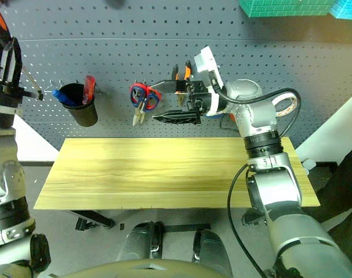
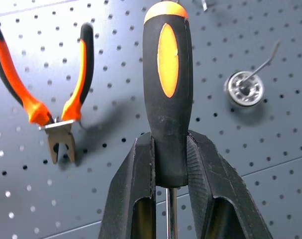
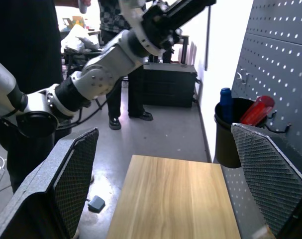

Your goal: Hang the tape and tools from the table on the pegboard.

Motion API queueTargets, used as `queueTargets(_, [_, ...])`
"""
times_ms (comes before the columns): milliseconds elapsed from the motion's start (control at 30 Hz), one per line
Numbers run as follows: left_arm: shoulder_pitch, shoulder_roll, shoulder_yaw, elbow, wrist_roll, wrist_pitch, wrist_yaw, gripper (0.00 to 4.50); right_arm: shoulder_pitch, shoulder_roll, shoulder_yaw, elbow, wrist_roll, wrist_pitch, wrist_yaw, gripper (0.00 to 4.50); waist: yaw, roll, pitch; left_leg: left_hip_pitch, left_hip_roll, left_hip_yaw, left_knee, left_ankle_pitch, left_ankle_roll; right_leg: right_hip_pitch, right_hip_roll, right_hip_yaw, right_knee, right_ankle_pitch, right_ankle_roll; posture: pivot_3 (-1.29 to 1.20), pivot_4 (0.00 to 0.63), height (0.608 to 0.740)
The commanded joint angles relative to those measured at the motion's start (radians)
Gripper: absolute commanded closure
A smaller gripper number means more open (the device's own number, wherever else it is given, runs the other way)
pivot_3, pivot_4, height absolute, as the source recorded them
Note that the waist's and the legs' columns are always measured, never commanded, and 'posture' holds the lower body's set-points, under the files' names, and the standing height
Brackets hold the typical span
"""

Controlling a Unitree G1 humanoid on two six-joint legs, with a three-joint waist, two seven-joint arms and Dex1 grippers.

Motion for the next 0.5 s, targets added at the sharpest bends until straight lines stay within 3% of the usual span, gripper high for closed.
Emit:
queueTargets(33, [-0.046, 0.001, 0.003, 0.018, -0.020, -0.009, 0.007, 4.00, -0.029, 0.023, 0.008, 0.000, -0.036, -0.031, -0.047, 0.00, 0.000, 0.000, 0.000, 0.000, 0.000, 0.000, 0.000, 0.000, 0.000, 0.000, 0.000, 0.000, 0.000, 0.000, 0.000, 0.22, 0.054, 0.740])
queueTargets(500, [-0.203, -0.025, -0.069, 0.322, 0.010, -0.109, -0.052, 4.00, -0.008, 0.047, -0.030, -0.022, -0.024, -0.025, -0.156, 0.00, 0.000, 0.000, 0.000, 0.001, 0.000, 0.000, 0.001, 0.002, -0.002, 0.000, 0.001, 0.002, 0.002, 0.001, 0.003, 0.19, 0.078, 0.740])
